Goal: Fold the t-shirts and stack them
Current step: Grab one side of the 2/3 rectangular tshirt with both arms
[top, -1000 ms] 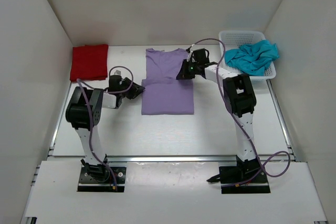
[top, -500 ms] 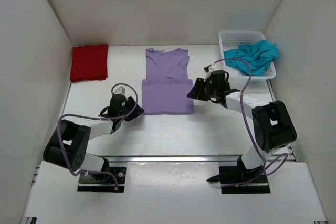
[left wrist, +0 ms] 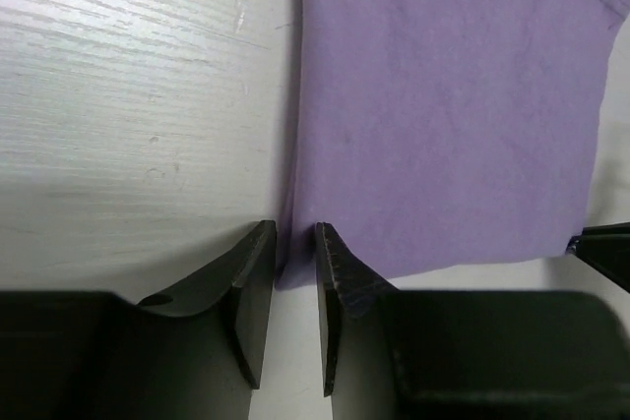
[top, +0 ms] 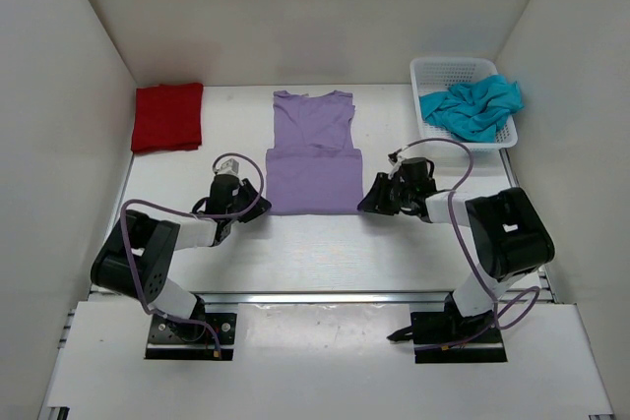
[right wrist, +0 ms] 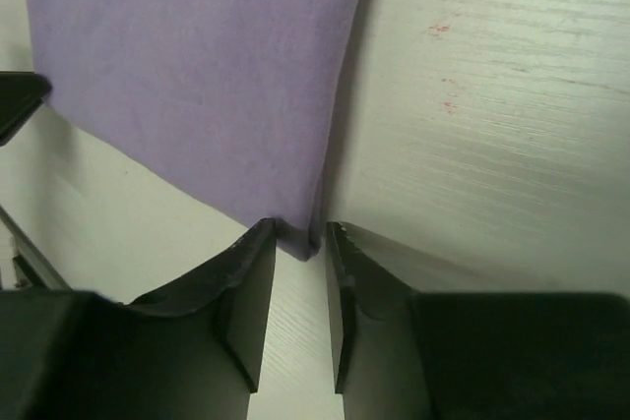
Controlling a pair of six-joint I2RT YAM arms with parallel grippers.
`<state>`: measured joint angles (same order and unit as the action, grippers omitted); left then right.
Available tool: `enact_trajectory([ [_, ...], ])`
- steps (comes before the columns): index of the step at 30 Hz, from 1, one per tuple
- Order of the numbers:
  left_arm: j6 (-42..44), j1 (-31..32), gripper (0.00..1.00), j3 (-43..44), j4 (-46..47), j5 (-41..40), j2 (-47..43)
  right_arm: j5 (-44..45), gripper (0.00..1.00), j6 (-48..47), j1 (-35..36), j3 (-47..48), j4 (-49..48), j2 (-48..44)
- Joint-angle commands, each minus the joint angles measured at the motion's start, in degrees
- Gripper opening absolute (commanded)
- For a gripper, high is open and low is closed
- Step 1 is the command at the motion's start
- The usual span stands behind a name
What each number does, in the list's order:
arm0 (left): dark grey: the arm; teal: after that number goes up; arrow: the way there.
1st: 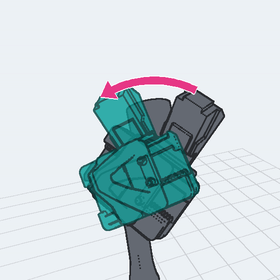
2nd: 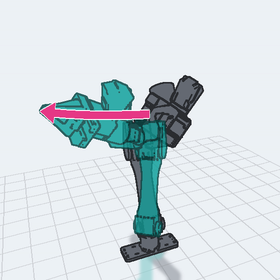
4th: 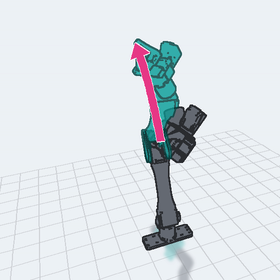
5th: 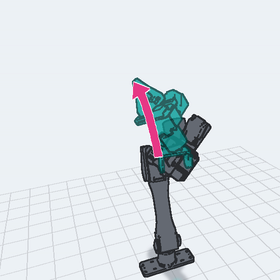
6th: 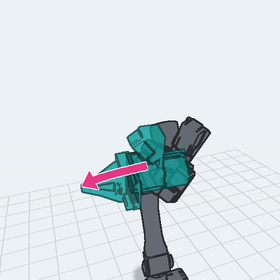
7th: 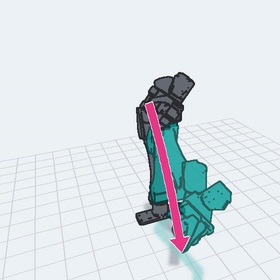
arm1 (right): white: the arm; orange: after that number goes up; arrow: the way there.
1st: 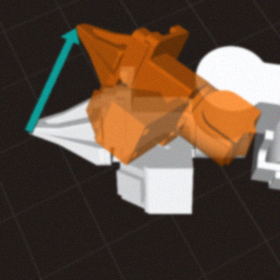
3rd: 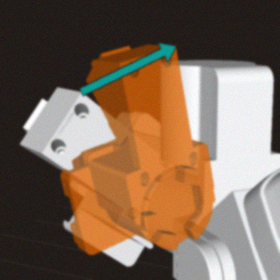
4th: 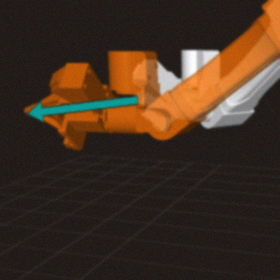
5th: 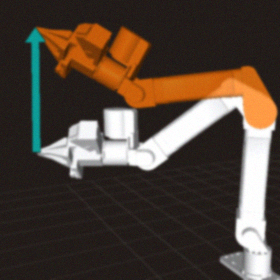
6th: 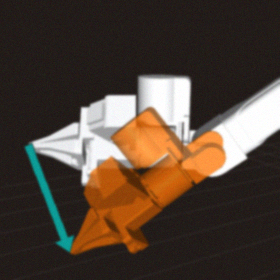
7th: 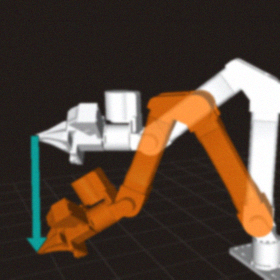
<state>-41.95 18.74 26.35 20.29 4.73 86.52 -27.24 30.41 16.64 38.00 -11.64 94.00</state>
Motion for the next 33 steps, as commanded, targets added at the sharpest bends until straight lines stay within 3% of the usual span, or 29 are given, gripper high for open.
enact_trajectory([
  [1,0.4,0.2,0.34,-0.9,-3.2,1.3,2.0,-1.5,0.25,1.0,-0.9,-1.3,-4.1,1.7],
  [3,0.0,0.3,0.26,-0.8,-2.7,1.7,2.4,-1.6,0.13,1.2,-1.2,-1.3,-4.3,1.7],
  [7,-0.3,0.5,0.11,-1.0,-2.7,3.3,2.1,-3.6,0.02,1.5,-1.7,-1.5,-5.9,2.1],
  [10,0.0,0.9,0.00,-0.6,-5.3,3.1,1.0,-4.4,0.00,1.8,-1.8,-2.8,-7.3,1.0],
  [14,1.3,2.0,0.00,-3.4,-8.9,2.6,-5.3,-4.0,0.00,1.4,-1.5,-7.7,-5.6,-4.9],
  [18,3.7,3.8,0.00,-8.9,-16.6,3.5,-15.2,-1.0,0.00,1.7,0.9,-16.5,-0.8,-15.8],
  [20,4.5,6.4,0.00,-12.6,-25.4,3.1,-21.6,2.5,0.00,1.6,5.7,-19.7,5.8,-24.3],
  [25,-3.4,14.6,0.00,-17.6,-42.9,1.3,-48.6,12.3,0.00,8.0,18.5,-24.4,20.0,-42.5],
  [28,-5.4,11.8,0.00,-16.1,-47.8,4.4,-57.8,11.3,0.00,8.8,17.8,-22.4,23.8,-48.3],
  [31,-1.1,6.1,0.00,-8.1,-44.9,9.0,-51.8,8.6,0.00,4.3,13.2,-15.1,24.8,-45.9],
  [33,1.3,3.9,0.00,0.5,-41.0,9.4,-42.5,6.5,0.00,0.5,8.7,-8.6,24.0,-40.5],
])
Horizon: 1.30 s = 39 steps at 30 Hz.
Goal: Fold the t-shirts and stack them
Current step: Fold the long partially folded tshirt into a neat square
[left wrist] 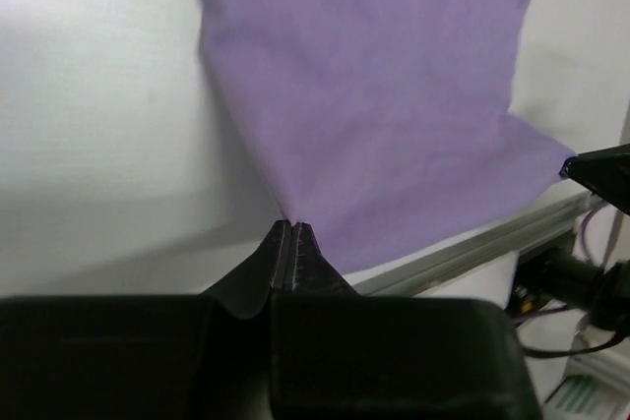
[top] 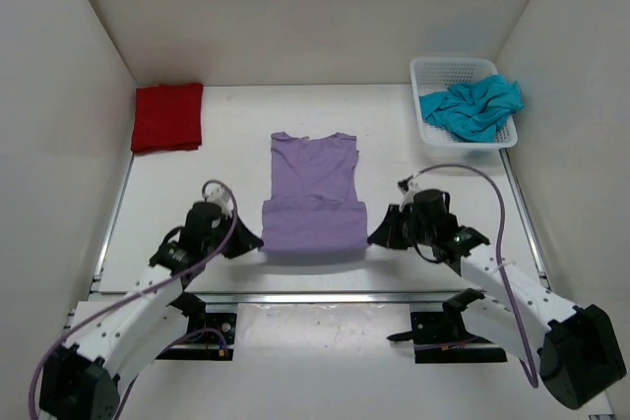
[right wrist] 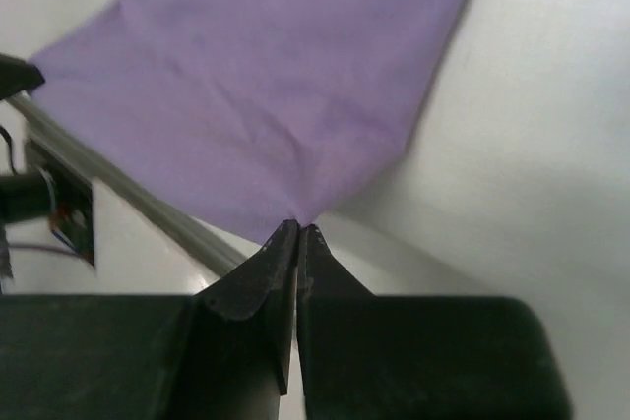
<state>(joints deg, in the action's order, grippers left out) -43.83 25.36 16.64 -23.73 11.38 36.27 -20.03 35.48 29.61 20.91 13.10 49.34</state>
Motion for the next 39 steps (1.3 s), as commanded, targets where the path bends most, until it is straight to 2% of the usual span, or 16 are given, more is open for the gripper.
enact_trajectory([
  [1,4.3,-3.1,0.00,12.7,4.0,2.9,10.1,-1.3,0.00,-5.4,-5.8,10.5,-1.6,5.4],
  [4,4.7,-7.2,0.00,23.1,11.7,2.9,21.7,-6.8,0.00,-7.2,-14.7,17.3,-8.4,16.4],
  [9,2.7,-7.8,0.00,30.5,20.1,-1.1,37.6,-10.4,0.00,-8.7,-19.1,33.8,-10.9,33.9],
  [12,2.7,-8.1,0.00,36.3,21.3,-5.1,44.9,-21.0,0.00,-5.0,-22.0,41.1,-16.5,43.6],
  [23,0.8,-13.3,0.00,54.4,23.0,-6.4,68.6,-17.0,0.00,-10.2,-22.1,82.5,0.6,75.5],
  [27,-1.9,-15.4,0.01,56.0,27.4,-6.5,73.1,-17.6,0.00,-10.3,-21.9,95.8,5.1,84.9],
  [29,-2.9,-16.8,0.06,56.7,28.9,-5.8,74.9,-17.0,0.02,-10.6,-20.7,106.7,9.3,91.0],
  [30,-3.6,-17.5,0.11,56.4,31.0,-5.3,74.8,-16.9,0.07,-10.1,-20.8,109.6,12.2,92.3],
  [31,-4.2,-17.4,0.22,56.1,32.0,-4.6,75.3,-16.8,0.11,-10.8,-20.7,115.4,13.3,95.0],
  [32,-4.2,-18.2,0.33,56.1,33.4,-3.6,75.4,-16.4,0.21,-11.1,-20.5,120.8,16.6,97.8],
  [33,-4.4,-18.9,0.39,56.5,33.7,-2.8,75.5,-15.8,0.35,-11.5,-20.2,124.1,20.3,100.0],
  [34,-4.6,-19.0,0.50,56.7,33.5,-1.7,75.3,-15.4,0.39,-11.8,-20.1,129.9,22.1,101.4],
  [35,-4.9,-19.6,0.53,56.1,33.4,-1.5,74.2,-15.0,0.41,-12.6,-19.9,136.4,25.9,103.6],
  [36,-4.9,-19.8,0.53,54.5,34.9,-1.5,72.2,-13.8,0.42,-13.3,-19.7,140.8,29.0,104.9],
  [38,-5.1,-19.3,0.42,51.1,36.8,-3.4,69.3,-12.5,0.41,-14.8,-19.1,137.9,30.6,102.4],
  [39,-4.9,-19.0,0.40,49.3,37.4,-3.6,67.2,-10.7,0.35,-16.4,-18.1,138.5,32.4,102.0],
])
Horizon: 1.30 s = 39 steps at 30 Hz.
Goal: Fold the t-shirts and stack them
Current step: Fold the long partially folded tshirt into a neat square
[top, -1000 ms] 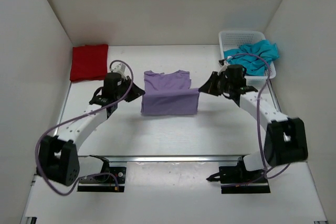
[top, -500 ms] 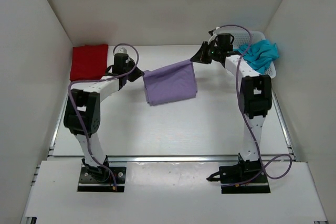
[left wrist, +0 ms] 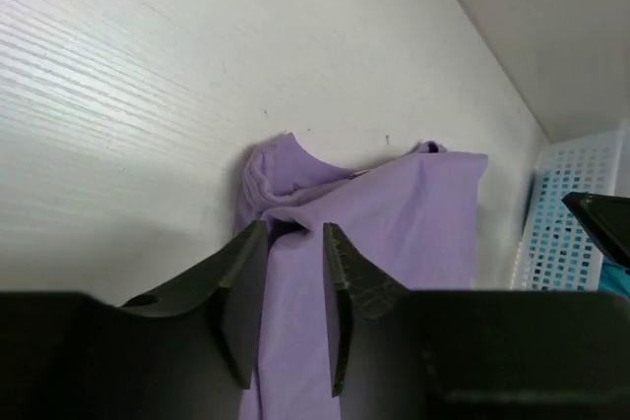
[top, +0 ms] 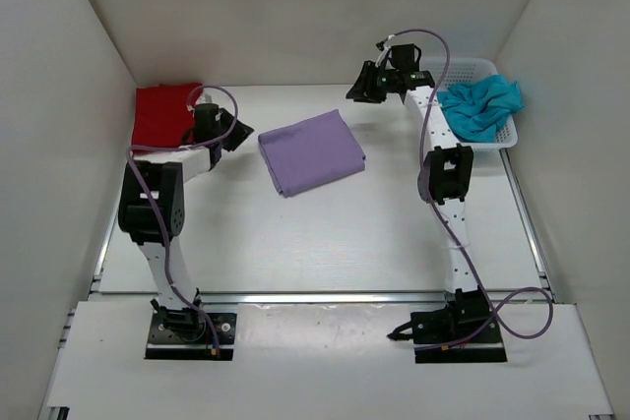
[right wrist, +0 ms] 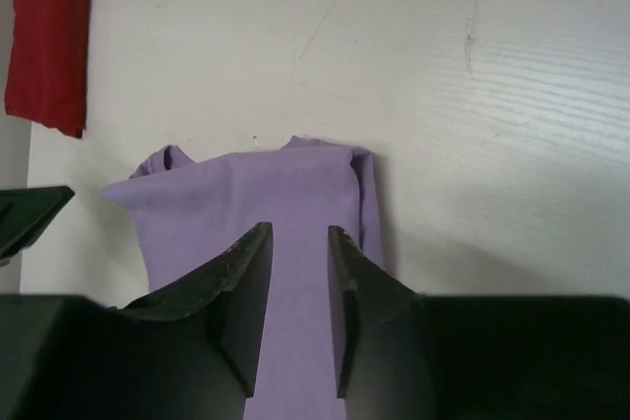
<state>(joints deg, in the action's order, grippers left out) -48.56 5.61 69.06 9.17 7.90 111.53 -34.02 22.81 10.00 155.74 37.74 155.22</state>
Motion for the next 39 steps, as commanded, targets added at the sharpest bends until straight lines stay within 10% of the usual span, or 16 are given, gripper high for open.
enact_trajectory([
  [1,0.0,2.6,0.38,-5.6,5.8,-1.6,-9.1,4.2,0.25,-5.2,2.8,4.6,10.0,-4.1],
  [4,1.7,7.6,0.38,-6.3,7.4,-3.1,-11.2,7.5,0.00,-7.1,5.0,5.9,13.1,-4.3],
  [25,-0.8,0.6,0.37,7.2,6.5,5.6,12.1,3.6,0.01,-7.9,3.7,1.2,11.8,4.5],
  [39,1.3,0.5,0.59,-3.5,7.4,-0.1,-7.2,9.4,0.00,-8.7,2.9,4.4,15.3,-4.0],
])
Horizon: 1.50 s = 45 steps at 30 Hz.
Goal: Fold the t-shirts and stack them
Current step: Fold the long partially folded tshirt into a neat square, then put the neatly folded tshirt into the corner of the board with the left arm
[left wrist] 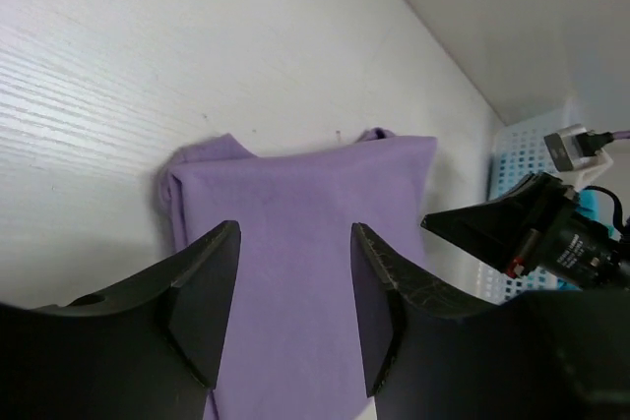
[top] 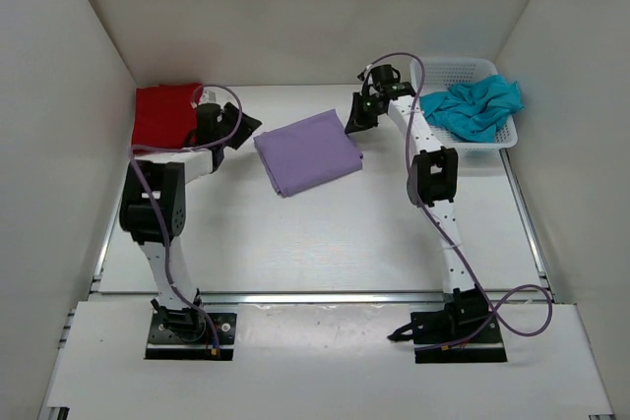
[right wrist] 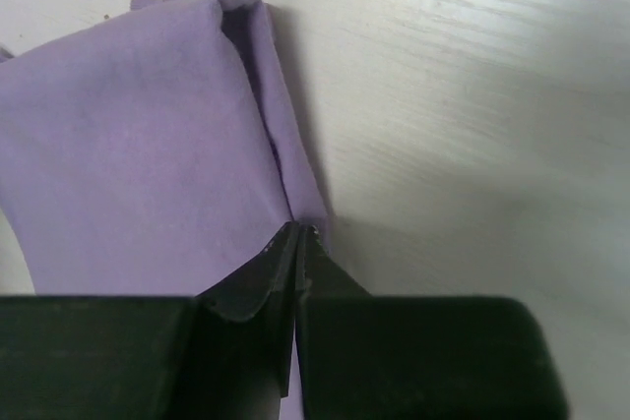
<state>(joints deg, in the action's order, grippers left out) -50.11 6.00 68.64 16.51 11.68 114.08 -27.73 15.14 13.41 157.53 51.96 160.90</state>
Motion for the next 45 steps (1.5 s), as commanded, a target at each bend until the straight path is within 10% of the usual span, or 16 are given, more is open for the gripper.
enact_trajectory([
  [1,3.7,0.2,0.59,-4.0,-0.4,-4.7,-10.5,3.5,0.00,-1.2,-0.4,2.6,0.9,-10.9],
  [12,4.9,4.3,0.65,-17.8,-2.1,-2.4,-9.8,3.5,0.38,-2.7,1.3,-2.5,2.3,-33.3],
  [24,0.5,10.3,0.60,-12.1,3.9,0.5,0.5,8.1,0.40,-5.7,5.9,-12.2,1.9,-45.7],
  [31,0.1,12.9,0.07,-1.5,3.5,1.8,5.8,12.7,0.33,-6.1,7.3,-20.0,0.1,-52.0],
  [45,7.0,2.0,0.00,33.8,-16.5,5.7,5.1,-14.8,0.35,10.4,-12.3,-93.4,-43.5,-88.6],
])
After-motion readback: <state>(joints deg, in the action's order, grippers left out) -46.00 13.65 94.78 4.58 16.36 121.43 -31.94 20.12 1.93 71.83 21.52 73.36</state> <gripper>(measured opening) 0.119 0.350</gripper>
